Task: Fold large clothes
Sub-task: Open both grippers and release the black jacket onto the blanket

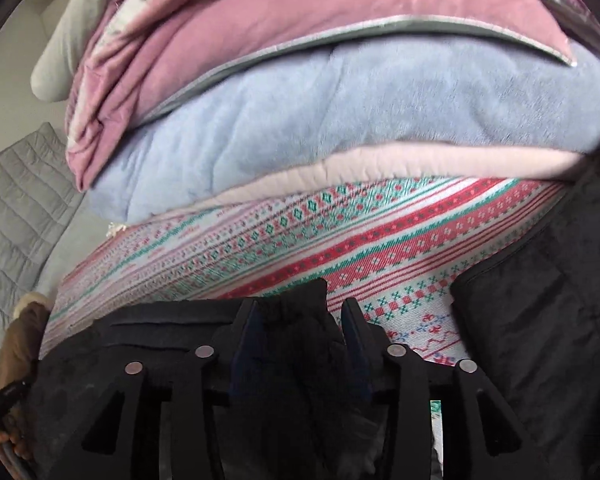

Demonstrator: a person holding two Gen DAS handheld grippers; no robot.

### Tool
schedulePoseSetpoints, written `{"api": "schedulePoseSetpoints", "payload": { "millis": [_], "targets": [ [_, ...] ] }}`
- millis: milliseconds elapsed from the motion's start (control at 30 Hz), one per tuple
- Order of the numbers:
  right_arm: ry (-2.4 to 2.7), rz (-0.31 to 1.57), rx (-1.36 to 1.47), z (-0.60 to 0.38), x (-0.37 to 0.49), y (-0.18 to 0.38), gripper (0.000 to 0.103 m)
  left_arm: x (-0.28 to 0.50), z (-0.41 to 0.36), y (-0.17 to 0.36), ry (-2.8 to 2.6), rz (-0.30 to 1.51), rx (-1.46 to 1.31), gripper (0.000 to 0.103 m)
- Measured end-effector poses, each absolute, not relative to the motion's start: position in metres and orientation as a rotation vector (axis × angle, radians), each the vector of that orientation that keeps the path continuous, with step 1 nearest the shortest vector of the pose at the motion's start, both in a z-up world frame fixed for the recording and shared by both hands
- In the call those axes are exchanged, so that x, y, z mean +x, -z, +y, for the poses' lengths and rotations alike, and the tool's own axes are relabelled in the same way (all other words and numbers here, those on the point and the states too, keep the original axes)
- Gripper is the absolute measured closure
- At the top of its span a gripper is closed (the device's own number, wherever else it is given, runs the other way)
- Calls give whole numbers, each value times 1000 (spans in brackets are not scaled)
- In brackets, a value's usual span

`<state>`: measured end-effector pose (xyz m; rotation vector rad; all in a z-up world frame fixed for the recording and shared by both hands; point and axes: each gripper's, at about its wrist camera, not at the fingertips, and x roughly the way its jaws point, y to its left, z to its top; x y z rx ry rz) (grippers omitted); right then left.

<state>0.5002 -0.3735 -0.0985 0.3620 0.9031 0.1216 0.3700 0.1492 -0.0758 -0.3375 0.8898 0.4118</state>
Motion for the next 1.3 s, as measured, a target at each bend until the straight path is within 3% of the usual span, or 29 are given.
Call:
{"api": "schedulePoseSetpoints", "payload": {
  "millis": [233, 433, 567, 833, 1300],
  "targets": [
    [-112, 913, 419, -390, 464, 74, 52, 343, 149, 35, -406, 802, -364, 48],
    [-114, 922, 467, -397, 425, 54, 50, 308, 108, 21, -298, 788, -321, 47],
    [-167, 920, 532, -390, 399, 41, 41, 290, 53, 20, -163, 807, -248, 47],
    [-329, 1032, 451, -340, 329, 44, 38, 256, -41, 43, 48, 878, -142, 45],
    [-288, 1223, 336, -314, 336, 94, 36, 266, -78, 102, 14, 993, 14, 45]
  ]
}}
